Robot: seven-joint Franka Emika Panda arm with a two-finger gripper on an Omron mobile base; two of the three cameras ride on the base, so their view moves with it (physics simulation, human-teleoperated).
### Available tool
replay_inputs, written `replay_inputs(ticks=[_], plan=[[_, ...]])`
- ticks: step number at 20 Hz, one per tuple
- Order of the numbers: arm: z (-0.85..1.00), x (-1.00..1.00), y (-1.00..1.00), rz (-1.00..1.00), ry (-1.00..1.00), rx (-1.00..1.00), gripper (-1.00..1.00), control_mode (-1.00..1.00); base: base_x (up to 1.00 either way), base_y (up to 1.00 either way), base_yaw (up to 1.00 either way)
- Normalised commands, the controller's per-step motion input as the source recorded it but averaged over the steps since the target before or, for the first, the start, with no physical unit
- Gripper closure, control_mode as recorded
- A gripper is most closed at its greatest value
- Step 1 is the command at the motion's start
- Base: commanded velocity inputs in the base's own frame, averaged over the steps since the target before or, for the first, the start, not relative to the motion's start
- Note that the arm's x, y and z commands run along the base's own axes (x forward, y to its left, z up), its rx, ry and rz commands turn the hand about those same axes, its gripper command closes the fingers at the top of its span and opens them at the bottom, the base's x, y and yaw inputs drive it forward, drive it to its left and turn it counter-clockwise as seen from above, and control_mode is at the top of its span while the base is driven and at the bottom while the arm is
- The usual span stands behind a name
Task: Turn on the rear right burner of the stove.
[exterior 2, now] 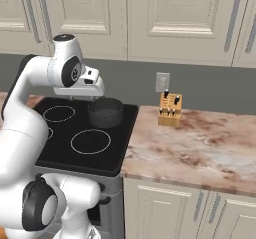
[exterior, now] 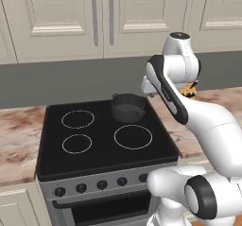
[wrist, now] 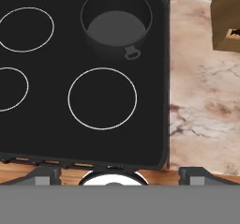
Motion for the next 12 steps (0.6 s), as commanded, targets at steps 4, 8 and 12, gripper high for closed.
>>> replay_inputs(ticks=[4,8,12], plan=[[0.0,0.0,0.0,0.0,0.0,0.0,-1.0,1.0,0.0,-0.26,0.0],[0.0,0.0,0.0,0.0,0.0,0.0,-1.0,1.0,0.0,-0.24,0.0],[0.0,0.0,0.0,0.0,0.0,0.0,-1.0,1.0,0.0,-0.22,0.0]])
